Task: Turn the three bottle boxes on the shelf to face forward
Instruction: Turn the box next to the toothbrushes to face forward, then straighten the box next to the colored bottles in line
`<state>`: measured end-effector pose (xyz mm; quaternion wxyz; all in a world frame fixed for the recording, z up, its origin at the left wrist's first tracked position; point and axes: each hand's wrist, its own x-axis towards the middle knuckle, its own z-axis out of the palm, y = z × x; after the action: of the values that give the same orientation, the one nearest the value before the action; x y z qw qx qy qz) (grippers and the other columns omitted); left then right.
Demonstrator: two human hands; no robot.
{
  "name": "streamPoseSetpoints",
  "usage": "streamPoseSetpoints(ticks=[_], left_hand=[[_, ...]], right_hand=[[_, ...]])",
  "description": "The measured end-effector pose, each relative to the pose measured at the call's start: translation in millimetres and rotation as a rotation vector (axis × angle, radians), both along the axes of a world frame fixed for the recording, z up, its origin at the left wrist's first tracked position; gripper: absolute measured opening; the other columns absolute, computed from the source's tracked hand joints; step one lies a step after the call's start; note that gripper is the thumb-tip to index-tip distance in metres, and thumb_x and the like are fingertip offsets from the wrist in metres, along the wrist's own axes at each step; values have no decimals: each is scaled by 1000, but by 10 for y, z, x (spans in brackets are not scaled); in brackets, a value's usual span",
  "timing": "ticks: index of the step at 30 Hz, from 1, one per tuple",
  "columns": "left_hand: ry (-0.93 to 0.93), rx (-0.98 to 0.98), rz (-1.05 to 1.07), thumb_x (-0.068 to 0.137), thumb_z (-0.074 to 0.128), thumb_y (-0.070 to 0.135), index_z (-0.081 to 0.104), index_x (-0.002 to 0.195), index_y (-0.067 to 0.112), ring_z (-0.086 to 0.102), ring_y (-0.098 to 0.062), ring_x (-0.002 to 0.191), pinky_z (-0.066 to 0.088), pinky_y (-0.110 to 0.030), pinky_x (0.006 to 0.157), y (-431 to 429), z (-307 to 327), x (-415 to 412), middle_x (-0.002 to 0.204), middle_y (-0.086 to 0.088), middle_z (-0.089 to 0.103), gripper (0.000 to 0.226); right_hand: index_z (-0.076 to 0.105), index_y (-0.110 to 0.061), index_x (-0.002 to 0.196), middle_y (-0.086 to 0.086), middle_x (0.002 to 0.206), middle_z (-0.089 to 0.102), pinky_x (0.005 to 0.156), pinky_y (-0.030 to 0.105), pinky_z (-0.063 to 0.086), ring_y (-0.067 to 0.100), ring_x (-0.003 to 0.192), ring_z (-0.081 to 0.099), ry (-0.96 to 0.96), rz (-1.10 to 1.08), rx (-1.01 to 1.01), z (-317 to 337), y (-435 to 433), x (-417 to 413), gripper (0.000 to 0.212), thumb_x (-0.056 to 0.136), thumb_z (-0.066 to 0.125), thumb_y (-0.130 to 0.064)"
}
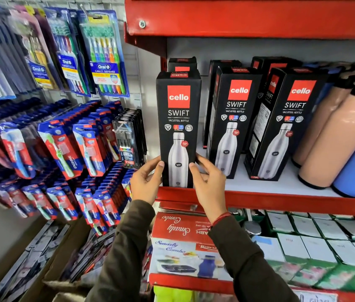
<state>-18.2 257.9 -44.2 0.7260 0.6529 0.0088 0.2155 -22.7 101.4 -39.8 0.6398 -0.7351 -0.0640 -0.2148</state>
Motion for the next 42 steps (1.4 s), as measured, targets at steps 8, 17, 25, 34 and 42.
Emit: streamPoseSetpoints(ticks=[8,17,25,34,42], left_hand=[[-15,32,46,90,65,33,70,102,42,68,-4,104,56,-40,96,-64,-23,-69,108,18,72,16],[-500,223,368,97,52,25,59,117,31,62,-15,99,48,-26,87,-561,39,-252,112,10,63,22],[-366,342,9,102,41,13,36,148,12,33,-11,145,23,-15,117,-1418,223,-131,155,-3,39,46],[211,-13,-7,104,39,25,44,143,6,39,-23,142,21,-6,94,-1665,223,443,151,-11,45,44],[228,19,64,100,46,29,60,130,8,52,-25,131,33,-21,103,-1649,186,408,136,-11,61,39]], right_hand=[[60,-28,130,-8,123,67,89,18,55,2,103,67,-15,-5,-46,34,-21,-90,35,95,62,-31],[56,-23,131,-2,132,48,110,37,40,6,128,48,-220,-254,-26,134,-535,-93,35,96,58,-16],[37,-18,148,-3,151,37,115,23,27,-3,134,34,-82,-182,6,112,-940,136,48,102,49,-16],[37,-6,148,14,152,44,98,11,21,27,142,38,158,-110,-141,57,-1077,484,48,104,44,-24],[45,-5,143,15,144,54,100,18,28,28,135,48,135,-138,-168,36,-1119,483,46,103,47,-26]])
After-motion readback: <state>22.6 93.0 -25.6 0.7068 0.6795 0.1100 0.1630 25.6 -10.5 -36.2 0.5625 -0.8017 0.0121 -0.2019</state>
